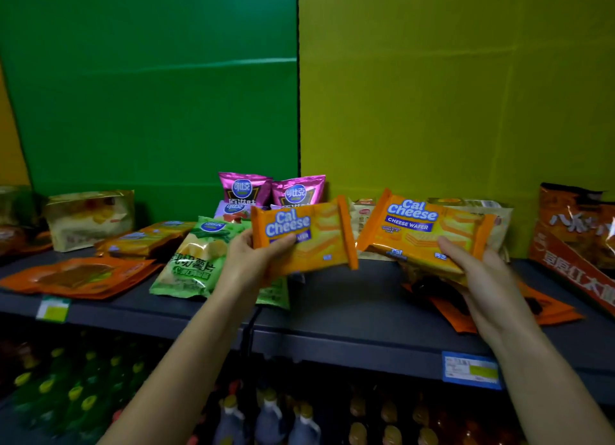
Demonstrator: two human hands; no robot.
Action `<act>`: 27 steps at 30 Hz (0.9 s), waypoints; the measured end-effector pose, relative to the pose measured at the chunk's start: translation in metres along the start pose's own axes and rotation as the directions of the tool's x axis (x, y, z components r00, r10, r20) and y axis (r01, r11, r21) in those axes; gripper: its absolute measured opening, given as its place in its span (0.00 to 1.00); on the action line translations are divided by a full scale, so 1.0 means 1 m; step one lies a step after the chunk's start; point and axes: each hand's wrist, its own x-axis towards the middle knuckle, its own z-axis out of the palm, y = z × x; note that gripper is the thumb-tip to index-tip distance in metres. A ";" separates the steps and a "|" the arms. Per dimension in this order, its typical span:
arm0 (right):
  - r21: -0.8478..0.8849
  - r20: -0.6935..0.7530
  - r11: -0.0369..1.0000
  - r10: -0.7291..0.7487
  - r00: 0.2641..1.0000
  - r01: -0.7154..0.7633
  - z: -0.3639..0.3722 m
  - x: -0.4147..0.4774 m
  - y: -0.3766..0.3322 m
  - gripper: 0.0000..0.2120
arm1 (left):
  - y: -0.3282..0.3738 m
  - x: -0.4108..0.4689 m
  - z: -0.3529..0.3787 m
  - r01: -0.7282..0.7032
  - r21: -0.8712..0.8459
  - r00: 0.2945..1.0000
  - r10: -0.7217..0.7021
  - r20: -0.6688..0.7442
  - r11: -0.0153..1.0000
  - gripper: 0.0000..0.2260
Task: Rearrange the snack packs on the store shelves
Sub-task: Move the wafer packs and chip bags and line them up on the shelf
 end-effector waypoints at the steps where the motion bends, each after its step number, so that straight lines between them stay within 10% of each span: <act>1: 0.016 0.019 1.000 0.006 1.000 -0.006 0.012 -0.002 -0.001 0.33 | 0.009 0.001 -0.017 -0.005 -0.013 1.000 0.004 -0.025 1.000 0.09; 4: 0.014 0.077 1.000 0.018 0.997 -0.019 0.049 -0.005 0.005 0.19 | 0.024 0.001 -0.072 -0.029 -0.005 0.995 0.029 -0.092 1.000 0.05; 27: -0.066 0.253 0.984 0.176 0.951 -0.165 0.377 -0.053 0.091 0.18 | 0.075 -0.007 -0.417 0.174 0.073 0.929 -0.139 -0.344 0.982 0.04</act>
